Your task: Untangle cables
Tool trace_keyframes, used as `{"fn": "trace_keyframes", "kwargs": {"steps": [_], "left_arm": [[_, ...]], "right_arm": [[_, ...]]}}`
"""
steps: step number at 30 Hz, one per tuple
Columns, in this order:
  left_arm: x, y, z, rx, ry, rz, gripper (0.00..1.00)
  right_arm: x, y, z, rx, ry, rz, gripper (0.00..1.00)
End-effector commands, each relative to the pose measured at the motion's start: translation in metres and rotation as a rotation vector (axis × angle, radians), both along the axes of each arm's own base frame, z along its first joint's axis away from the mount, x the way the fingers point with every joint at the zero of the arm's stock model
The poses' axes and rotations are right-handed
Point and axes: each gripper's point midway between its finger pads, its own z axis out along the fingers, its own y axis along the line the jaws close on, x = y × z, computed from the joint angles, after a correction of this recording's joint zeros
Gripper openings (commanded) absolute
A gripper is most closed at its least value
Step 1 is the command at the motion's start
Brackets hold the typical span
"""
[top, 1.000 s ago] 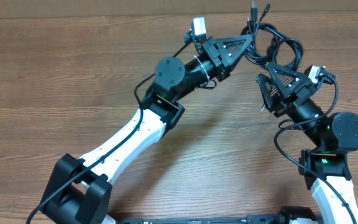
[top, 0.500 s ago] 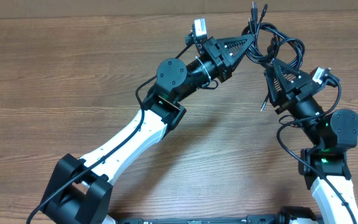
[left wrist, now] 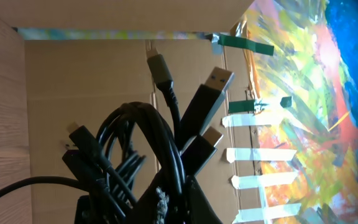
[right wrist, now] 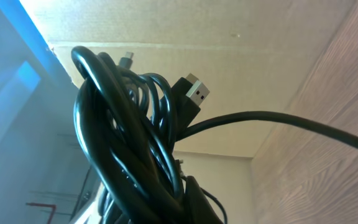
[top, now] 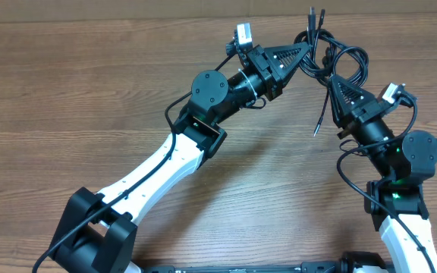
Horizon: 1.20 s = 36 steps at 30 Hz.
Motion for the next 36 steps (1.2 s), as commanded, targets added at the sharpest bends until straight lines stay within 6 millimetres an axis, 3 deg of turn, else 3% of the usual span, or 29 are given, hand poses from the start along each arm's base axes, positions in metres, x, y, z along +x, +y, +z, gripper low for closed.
{"fn": "trace_keyframes", "kwargs": {"steps": [1,8,14,36], "left_arm": [[-0.008,-0.006,0.012,-0.022,-0.022,-0.040,0.04],[-0.004,-0.002,0.012,-0.021,-0.023,-0.030,0.04],[-0.001,0.004,0.013,-0.030,-0.012,-0.044,0.04],[0.011,0.017,0.013,-0.027,-0.017,-0.004,0.04]], "right_arm": [[-0.001,0.004,0.003,-0.058,-0.023,0.016,0.04],[-0.004,0.008,-0.031,-0.177,0.056,0.050,0.04],[-0.008,0.014,-0.034,-0.268,0.008,0.087,0.04],[-0.027,0.024,-0.086,-0.484,0.075,0.219,0.04]]}}
